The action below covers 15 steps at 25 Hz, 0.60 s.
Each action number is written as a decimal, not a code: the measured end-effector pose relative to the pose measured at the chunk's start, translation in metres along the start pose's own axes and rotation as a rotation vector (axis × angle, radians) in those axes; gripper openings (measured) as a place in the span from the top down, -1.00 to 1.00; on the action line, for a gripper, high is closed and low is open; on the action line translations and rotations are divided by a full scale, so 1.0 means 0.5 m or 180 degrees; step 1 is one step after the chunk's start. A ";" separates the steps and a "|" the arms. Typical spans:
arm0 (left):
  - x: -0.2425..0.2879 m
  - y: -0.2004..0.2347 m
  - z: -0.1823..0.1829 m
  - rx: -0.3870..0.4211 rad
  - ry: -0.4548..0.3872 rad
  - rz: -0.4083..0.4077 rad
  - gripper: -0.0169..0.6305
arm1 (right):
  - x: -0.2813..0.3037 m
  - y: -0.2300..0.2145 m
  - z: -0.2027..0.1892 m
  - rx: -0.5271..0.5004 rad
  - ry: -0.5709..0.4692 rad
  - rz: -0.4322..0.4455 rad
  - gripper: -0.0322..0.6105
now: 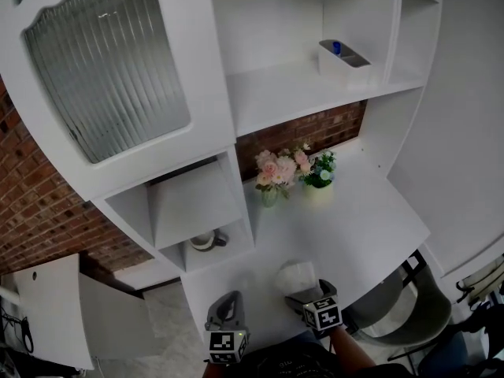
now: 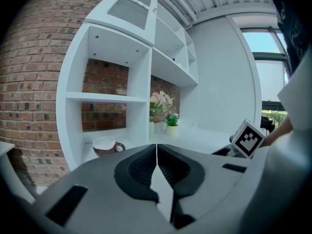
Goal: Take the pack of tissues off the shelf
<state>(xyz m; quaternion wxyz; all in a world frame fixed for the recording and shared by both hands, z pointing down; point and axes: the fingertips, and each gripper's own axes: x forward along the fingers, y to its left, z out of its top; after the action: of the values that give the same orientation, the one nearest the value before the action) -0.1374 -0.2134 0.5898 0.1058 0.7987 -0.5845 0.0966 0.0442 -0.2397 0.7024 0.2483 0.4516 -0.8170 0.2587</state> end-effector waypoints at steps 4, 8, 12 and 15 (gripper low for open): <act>0.002 -0.008 -0.005 0.0019 -0.0035 -0.0093 0.91 | -0.025 0.008 0.027 0.0051 -0.0201 -0.0033 -0.75; -0.002 -0.018 -0.002 0.0002 -0.0044 -0.0156 0.91 | -0.061 0.007 0.072 0.0060 -0.0472 -0.0100 -0.75; -0.009 -0.019 0.001 0.0013 -0.0079 -0.0200 0.91 | -0.099 0.019 0.108 -0.0021 -0.0643 -0.0095 -0.75; -0.013 -0.019 0.005 0.0009 -0.0090 -0.0217 0.91 | -0.120 0.025 0.132 0.0016 -0.0833 -0.0027 -0.75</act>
<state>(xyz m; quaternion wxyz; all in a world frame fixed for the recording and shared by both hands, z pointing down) -0.1303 -0.2056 0.5849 0.0996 0.8196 -0.5582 0.0825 0.0501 -0.2401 0.6125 0.1395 0.4856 -0.8398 0.1986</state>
